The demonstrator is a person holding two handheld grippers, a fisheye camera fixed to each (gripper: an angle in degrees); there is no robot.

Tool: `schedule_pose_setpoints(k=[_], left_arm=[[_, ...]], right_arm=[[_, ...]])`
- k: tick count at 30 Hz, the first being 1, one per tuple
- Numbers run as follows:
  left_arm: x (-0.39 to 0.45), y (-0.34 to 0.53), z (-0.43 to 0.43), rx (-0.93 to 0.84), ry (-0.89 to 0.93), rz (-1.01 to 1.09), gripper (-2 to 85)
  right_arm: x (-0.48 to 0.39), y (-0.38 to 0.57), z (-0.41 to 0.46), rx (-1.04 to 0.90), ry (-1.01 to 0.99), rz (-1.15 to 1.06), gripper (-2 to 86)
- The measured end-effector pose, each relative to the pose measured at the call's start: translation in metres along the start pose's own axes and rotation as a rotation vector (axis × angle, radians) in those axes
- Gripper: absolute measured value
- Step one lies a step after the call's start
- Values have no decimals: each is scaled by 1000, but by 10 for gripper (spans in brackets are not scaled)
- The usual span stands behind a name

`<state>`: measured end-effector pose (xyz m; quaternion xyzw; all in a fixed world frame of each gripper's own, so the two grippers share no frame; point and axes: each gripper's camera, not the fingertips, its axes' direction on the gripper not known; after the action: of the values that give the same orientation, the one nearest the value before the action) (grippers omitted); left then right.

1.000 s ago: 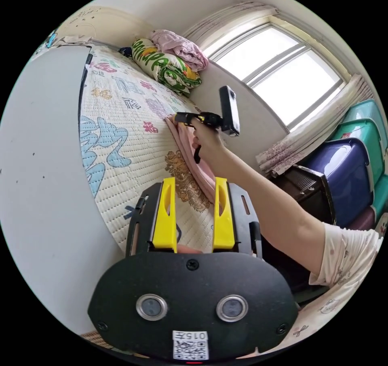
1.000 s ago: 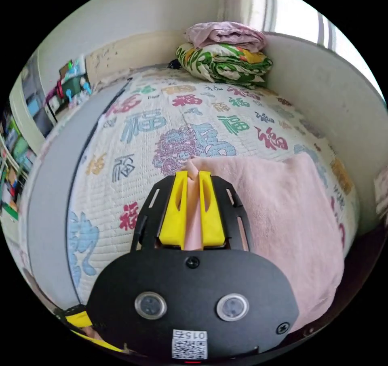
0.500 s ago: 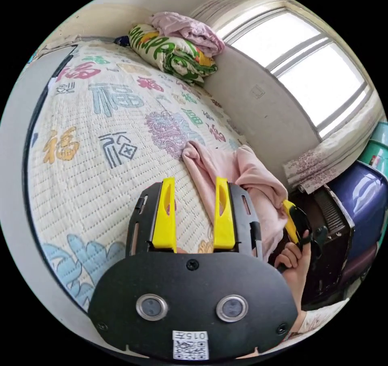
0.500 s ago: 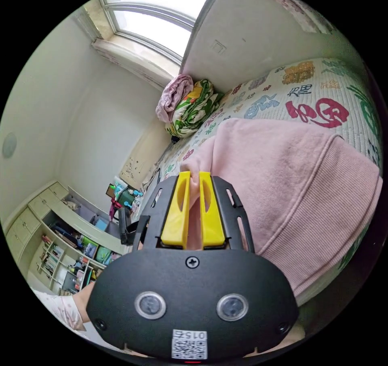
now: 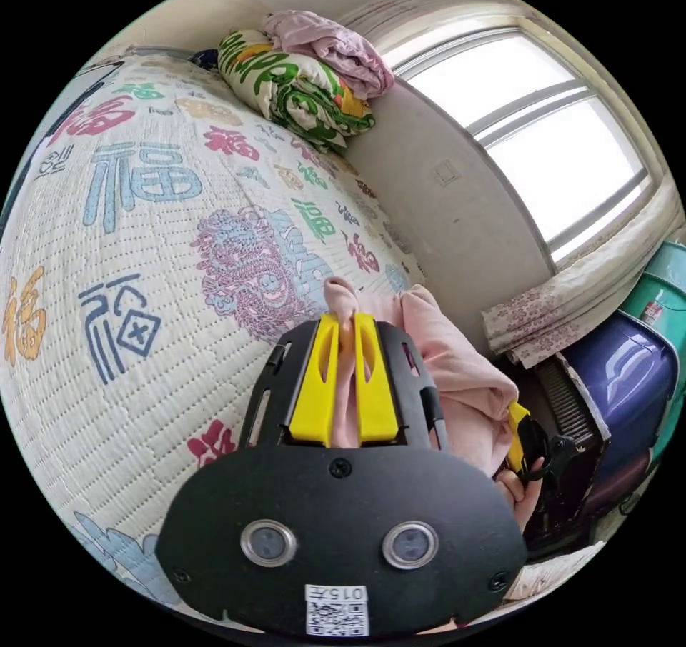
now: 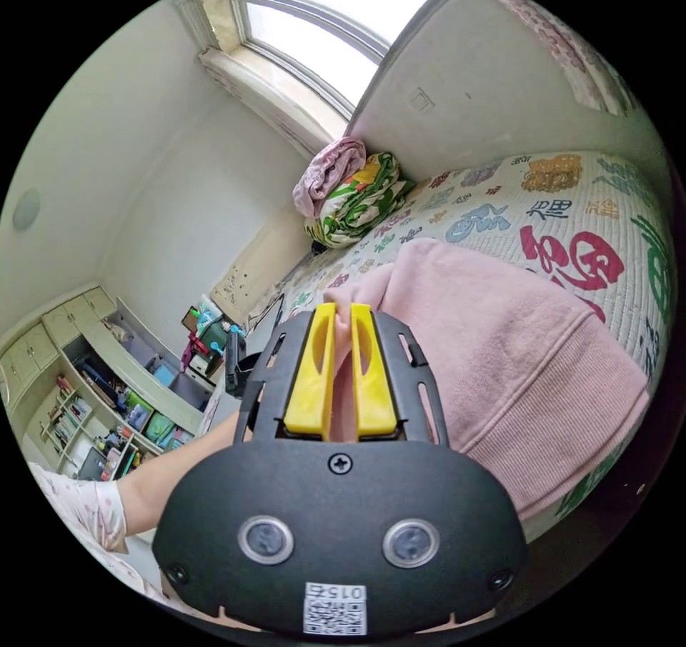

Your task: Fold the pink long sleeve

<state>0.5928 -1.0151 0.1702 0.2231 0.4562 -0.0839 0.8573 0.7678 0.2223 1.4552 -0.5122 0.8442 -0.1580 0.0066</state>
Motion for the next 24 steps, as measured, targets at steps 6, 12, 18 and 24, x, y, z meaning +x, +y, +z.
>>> schedule_pose_setpoints(k=[6, 12, 18, 24], left_arm=[[91, 58, -195, 164, -24, 296, 17], [139, 151, -476, 350, -57, 501, 14], [146, 289, -787, 601, -121, 559, 9], [133, 435, -1029, 774, -174, 569, 7]], right_arm=[[-54, 46, -146, 242, -126, -97, 39], [-101, 35, -291, 374, -329, -103, 29], [-140, 57, -356, 381, -396, -124, 21], [-154, 95, -322, 260, -666, -62, 21]])
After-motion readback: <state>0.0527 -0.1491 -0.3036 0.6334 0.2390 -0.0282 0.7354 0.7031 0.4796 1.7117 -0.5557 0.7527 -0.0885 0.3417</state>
